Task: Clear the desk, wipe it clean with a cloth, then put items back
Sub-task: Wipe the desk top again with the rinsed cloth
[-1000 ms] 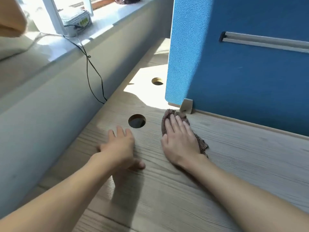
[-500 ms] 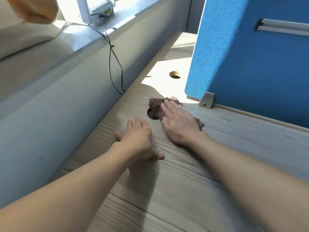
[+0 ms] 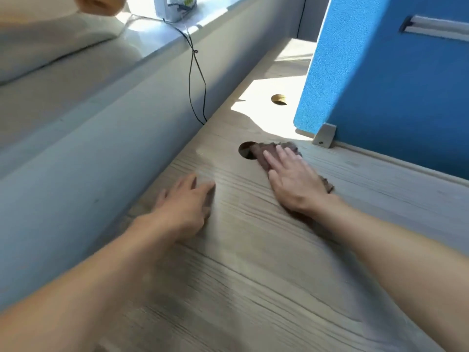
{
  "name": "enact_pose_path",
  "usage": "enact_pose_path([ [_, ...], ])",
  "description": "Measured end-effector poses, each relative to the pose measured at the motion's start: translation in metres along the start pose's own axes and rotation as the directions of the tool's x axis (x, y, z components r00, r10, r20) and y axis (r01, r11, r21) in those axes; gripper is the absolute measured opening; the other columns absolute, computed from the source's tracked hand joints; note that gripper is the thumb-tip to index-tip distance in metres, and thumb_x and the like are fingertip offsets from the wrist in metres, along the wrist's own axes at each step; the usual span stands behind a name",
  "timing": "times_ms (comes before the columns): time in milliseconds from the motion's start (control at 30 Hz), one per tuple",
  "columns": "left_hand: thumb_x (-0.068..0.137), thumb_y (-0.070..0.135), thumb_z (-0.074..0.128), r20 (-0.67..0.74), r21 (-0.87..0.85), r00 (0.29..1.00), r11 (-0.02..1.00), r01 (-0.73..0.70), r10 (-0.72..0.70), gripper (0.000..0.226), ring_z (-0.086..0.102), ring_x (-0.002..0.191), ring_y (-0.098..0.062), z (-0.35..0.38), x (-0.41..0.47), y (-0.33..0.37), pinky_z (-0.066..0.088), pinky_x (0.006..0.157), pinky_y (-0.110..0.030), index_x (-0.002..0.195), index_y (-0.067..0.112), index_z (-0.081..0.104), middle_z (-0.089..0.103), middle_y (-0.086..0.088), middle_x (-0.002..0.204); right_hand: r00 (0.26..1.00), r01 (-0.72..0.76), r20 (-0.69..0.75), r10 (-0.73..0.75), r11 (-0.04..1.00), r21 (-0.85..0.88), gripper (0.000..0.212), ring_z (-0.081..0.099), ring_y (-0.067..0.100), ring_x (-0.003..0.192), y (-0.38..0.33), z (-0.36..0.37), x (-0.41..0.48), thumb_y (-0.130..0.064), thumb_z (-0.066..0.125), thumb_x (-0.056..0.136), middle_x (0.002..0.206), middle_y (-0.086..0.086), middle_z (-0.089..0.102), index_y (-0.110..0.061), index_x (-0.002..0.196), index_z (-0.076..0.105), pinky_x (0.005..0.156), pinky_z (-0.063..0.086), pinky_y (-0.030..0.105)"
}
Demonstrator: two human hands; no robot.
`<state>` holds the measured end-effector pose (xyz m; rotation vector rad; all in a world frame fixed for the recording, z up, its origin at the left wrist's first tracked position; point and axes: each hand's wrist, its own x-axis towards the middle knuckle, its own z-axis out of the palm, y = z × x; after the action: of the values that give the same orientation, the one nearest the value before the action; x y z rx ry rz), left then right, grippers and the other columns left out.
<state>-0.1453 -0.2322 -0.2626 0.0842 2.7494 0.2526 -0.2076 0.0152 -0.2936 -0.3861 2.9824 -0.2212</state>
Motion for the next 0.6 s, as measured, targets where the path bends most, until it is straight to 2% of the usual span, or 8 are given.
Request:
enact_pose_path([
  [100, 0.102, 0.031, 0.044, -0.153, -0.051, 0.988, 0.999, -0.017, 0.009, 0.056, 0.009, 0.153, -0.025, 0.02, -0.017, -0.02, 0.01, 0.122, -0.047, 0.155, 0.034, 0.025, 0.011, -0.003, 0.166, 0.999, -0.039, 0.019, 0.04, 0.998, -0.05, 0.056, -0.009, 0.015, 0.153, -0.02, 0.011, -0.006, -0.048, 0.008, 0.104, 0.167, -0.001, -0.006, -0.035, 0.159, 0.004, 0.123, -0.006, 0.037],
  [200, 0.096, 0.004, 0.045, -0.272, -0.444, 0.956, 0.896, -0.022, -0.111, 0.047, 0.044, 0.136, -0.028, 0.009, -0.024, -0.029, 0.03, 0.112, -0.03, 0.142, 0.011, 0.049, 0.049, -0.012, 0.147, 0.973, 0.227, 0.05, -0.224, 0.972, -0.056, 0.056, -0.009, 0.015, 0.153, -0.074, 0.022, -0.057, -0.048, 0.01, 0.104, 0.167, -0.001, -0.004, -0.035, 0.158, 0.005, 0.123, -0.007, 0.037],
  [233, 0.095, 0.0, 0.044, -0.282, -0.489, 0.945, 0.872, 0.007, -0.166, 0.042, 0.05, 0.13, -0.026, 0.005, -0.03, -0.031, 0.034, 0.106, -0.026, 0.135, 0.007, 0.055, 0.056, -0.013, 0.14, 0.948, 0.319, 0.046, -0.316, 0.945, -0.069, 0.056, -0.004, 0.017, 0.154, -0.094, 0.027, -0.08, -0.048, 0.012, 0.104, 0.167, 0.001, 0.001, -0.034, 0.158, 0.01, 0.123, -0.005, 0.038],
  [333, 0.092, -0.002, 0.046, -0.272, -0.422, 0.943, 0.905, 0.061, -0.19, 0.034, 0.054, 0.125, -0.028, 0.005, -0.052, -0.037, 0.037, 0.102, -0.027, 0.116, 0.004, 0.068, 0.061, -0.015, 0.133, 0.837, 0.546, 0.015, -0.546, 0.836, -0.049, 0.056, 0.013, 0.025, 0.153, -0.138, 0.045, -0.148, -0.048, 0.023, 0.103, 0.164, 0.008, 0.021, -0.029, 0.155, 0.031, 0.123, 0.008, 0.043],
  [467, 0.08, 0.015, 0.036, -0.238, -0.363, 0.96, 0.93, 0.056, -0.151, 0.047, 0.053, 0.125, -0.031, 0.015, -0.088, -0.031, 0.038, 0.105, -0.033, 0.113, 0.005, 0.068, 0.06, -0.016, 0.131, 0.627, 0.77, 0.129, -0.768, 0.636, 0.043, 0.05, 0.012, 0.021, 0.153, -0.141, 0.047, -0.184, -0.042, 0.027, 0.106, 0.164, 0.004, 0.021, -0.032, 0.154, 0.032, 0.124, 0.008, 0.041],
  [500, 0.077, 0.017, 0.034, -0.224, -0.324, 0.966, 0.945, 0.054, -0.132, 0.053, 0.05, 0.128, -0.031, 0.019, -0.098, -0.026, 0.036, 0.108, -0.034, 0.118, 0.005, 0.066, 0.058, -0.017, 0.134, 0.622, 0.773, 0.13, -0.772, 0.632, 0.053, 0.05, 0.011, 0.019, 0.153, -0.13, 0.042, -0.177, -0.041, 0.026, 0.106, 0.165, 0.002, 0.02, -0.034, 0.154, 0.031, 0.124, 0.005, 0.039],
  [533, 0.08, 0.016, 0.036, -0.196, -0.265, 0.974, 0.962, 0.06, -0.115, 0.055, 0.044, 0.134, -0.032, 0.025, -0.109, -0.021, 0.031, 0.113, -0.034, 0.128, 0.005, 0.061, 0.051, -0.017, 0.142, 0.667, 0.737, 0.119, -0.735, 0.675, 0.039, 0.05, 0.008, 0.017, 0.153, -0.111, 0.039, -0.164, -0.042, 0.023, 0.105, 0.165, -0.001, 0.017, -0.036, 0.155, 0.029, 0.124, 0.003, 0.037],
  [600, 0.092, 0.016, 0.045, -0.082, -0.12, 0.993, 0.99, 0.073, -0.083, 0.06, 0.02, 0.149, -0.031, 0.038, -0.131, -0.01, 0.016, 0.123, -0.036, 0.15, 0.006, 0.036, 0.023, -0.017, 0.161, 0.844, 0.533, 0.078, -0.531, 0.846, -0.005, 0.054, 0.001, 0.013, 0.153, -0.057, 0.03, -0.124, -0.047, 0.012, 0.101, 0.166, -0.006, 0.007, -0.043, 0.154, 0.019, 0.124, 0.0, 0.036],
])
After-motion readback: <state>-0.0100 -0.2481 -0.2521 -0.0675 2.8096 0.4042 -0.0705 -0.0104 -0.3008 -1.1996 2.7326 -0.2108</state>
